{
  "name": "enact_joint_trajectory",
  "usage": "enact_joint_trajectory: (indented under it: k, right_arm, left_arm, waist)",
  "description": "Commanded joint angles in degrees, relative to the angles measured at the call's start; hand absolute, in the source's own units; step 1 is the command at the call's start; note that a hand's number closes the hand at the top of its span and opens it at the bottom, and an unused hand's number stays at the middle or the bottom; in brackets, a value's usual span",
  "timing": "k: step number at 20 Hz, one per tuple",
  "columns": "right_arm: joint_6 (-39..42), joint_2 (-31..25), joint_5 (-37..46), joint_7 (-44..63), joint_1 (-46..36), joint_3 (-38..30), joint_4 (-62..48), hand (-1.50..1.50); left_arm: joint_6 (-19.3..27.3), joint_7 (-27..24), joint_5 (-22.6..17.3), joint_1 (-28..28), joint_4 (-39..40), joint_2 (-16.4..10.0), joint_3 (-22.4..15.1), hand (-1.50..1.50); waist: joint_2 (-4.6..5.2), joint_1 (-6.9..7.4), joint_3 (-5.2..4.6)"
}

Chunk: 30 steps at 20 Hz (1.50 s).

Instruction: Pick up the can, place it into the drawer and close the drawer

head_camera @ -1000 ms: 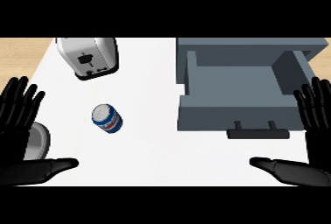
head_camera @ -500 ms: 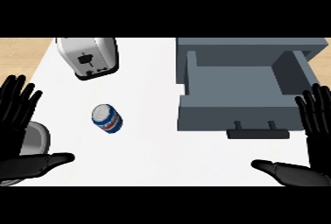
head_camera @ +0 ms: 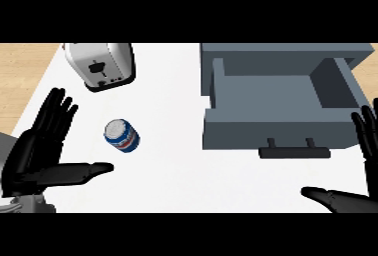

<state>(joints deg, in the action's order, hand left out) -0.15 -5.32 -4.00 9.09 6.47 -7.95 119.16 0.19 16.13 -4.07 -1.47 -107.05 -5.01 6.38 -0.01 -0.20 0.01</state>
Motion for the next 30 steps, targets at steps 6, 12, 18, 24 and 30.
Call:
enact_joint_trajectory:
  k: [6, 12, 18, 24, 30]
  right_arm:
    - [1.82, 0.62, -0.39, -3.11, 2.64, -1.47, -0.11, -1.5]
    - [1.46, -1.66, -2.4, 4.44, -2.45, -4.28, 2.0, -1.5]
    - [2.73, 1.57, -0.56, 4.18, 6.25, -2.45, 10.65, -1.5]
    - [2.65, -1.13, -4.49, 7.92, -0.17, -6.39, 8.06, -1.5]
    - [5.45, 1.2, -1.39, 0.02, 2.06, -5.5, 3.2, -1.5]
  left_arm:
    - [0.13, -15.74, 6.33, 6.4, 12.1, 3.23, -3.44, -1.5]
    - [2.12, -16.19, 5.98, 2.41, 17.57, 2.1, -0.67, -1.5]
    - [4.67, -20.41, 6.11, -1.8, 27.39, 3.31, 0.44, -1.5]
    - [6.76, -31.07, 7.5, -4.87, 42.06, 4.55, 1.8, -1.5]
    - [2.7, -35.19, 3.56, -9.34, 51.98, 0.22, 5.68, -1.5]
  waist:
    - [0.01, 0.09, -0.02]
    - [0.0, 0.2, -0.01]
    - [-0.02, -0.03, -0.01]
    - [0.06, -0.08, -0.04]
    - [0.05, -0.01, -0.02]
